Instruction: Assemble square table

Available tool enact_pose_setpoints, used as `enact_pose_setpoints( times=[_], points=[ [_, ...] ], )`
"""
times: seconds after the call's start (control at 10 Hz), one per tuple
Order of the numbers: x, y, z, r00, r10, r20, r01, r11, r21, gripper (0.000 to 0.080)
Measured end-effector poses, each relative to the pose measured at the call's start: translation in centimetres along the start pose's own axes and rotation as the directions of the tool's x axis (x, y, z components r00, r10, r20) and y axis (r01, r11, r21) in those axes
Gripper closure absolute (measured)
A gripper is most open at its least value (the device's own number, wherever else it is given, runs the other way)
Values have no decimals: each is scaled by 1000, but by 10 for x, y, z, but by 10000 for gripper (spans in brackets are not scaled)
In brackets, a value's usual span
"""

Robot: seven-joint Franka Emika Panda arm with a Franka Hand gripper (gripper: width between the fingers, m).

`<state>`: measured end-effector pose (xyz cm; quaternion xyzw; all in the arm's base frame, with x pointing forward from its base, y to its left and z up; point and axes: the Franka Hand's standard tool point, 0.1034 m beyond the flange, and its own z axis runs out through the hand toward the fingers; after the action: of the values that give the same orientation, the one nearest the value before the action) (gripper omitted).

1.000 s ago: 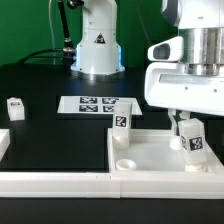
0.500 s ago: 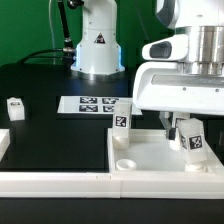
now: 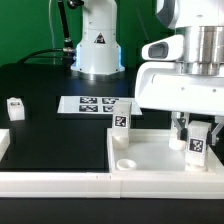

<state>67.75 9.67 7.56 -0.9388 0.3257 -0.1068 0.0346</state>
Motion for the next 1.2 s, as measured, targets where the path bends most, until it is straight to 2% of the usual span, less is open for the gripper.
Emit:
enact_pose_setpoints(
  times=[0.3, 0.4, 0.5, 0.6, 0.7, 0.9, 1.0, 1.1, 1.2],
  points=[
    [2, 3, 1, 976, 216, 6, -216, 976, -9, 511],
    [3, 4, 1, 932, 361, 25, -361, 932, -28, 511],
    [2, 5, 2, 833, 551, 46, -550, 834, -49, 511],
    [0, 7, 3, 696, 714, 67, -712, 700, -57, 509],
    [1, 10, 3, 607, 789, 98, -787, 613, -63, 508],
    [0, 6, 0, 498, 862, 99, -857, 506, -97, 479],
    [1, 7, 1, 527, 844, 100, -840, 535, -90, 332],
    [-1, 6, 2, 602, 794, 90, -789, 608, -89, 332],
    [-7, 1, 2, 763, 643, 69, -637, 766, -84, 211]
  ],
)
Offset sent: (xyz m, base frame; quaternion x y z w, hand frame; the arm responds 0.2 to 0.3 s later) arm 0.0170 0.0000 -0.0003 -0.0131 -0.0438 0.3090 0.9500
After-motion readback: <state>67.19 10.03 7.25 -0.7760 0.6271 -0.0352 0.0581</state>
